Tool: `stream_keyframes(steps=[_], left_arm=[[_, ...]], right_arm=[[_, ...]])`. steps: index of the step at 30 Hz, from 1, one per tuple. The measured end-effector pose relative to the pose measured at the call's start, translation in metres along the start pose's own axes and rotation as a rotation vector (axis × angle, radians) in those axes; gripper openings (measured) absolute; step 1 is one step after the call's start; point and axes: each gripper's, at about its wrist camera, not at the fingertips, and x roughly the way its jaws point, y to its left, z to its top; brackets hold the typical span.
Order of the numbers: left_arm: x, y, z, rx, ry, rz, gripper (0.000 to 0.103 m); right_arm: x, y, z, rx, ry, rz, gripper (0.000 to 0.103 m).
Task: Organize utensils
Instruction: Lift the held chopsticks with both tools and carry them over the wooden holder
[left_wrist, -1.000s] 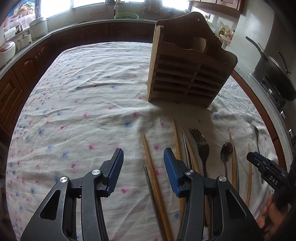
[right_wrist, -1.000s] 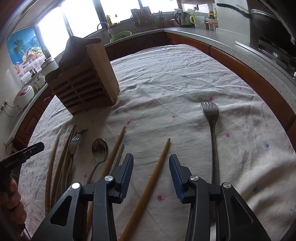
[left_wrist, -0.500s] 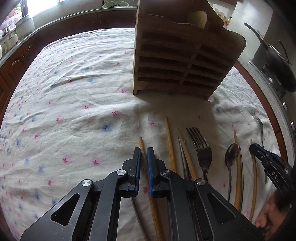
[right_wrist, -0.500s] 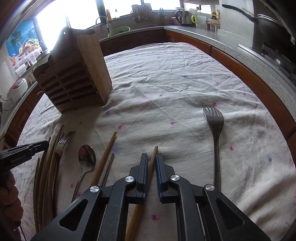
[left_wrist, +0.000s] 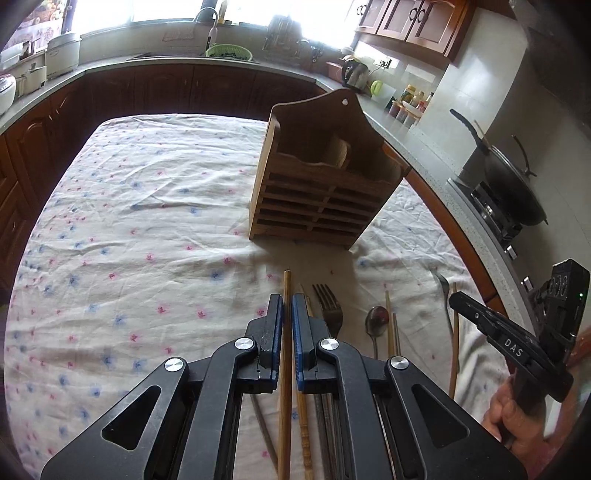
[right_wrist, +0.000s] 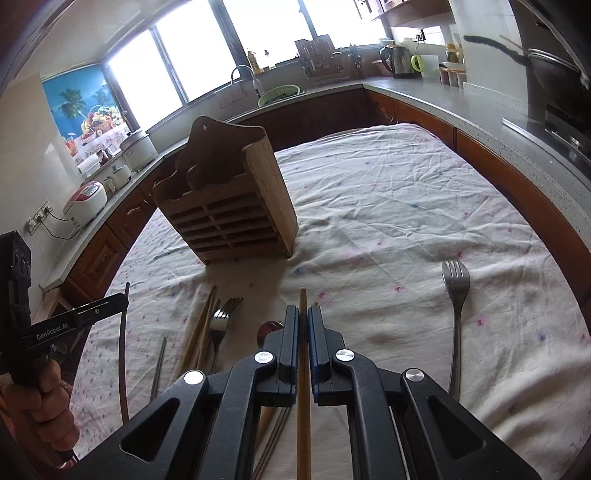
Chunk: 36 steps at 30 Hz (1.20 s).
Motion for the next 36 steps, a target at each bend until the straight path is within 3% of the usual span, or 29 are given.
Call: stream_keyframes(steps=[8, 18, 36], left_arm=[[-0.055, -0.005, -0.001, -0.004, -0.102, -0.043, 0.005], [-0.098, -0.008, -0.008, -0.005, -0.182, -0.086, 0.004], [-0.128, -0.007, 0.007, -0.013, -0.296, -0.112, 0.004]], right_arm=[[-0.029, 0.025, 0.015, -0.044, -0.075, 0.051, 0.005], [-0.06, 0.044, 0.024, -0.085, -0.145, 0.088, 0.005], [-0.089, 0.055, 0.052, -0.103, -0.267, 0.116, 0.005]])
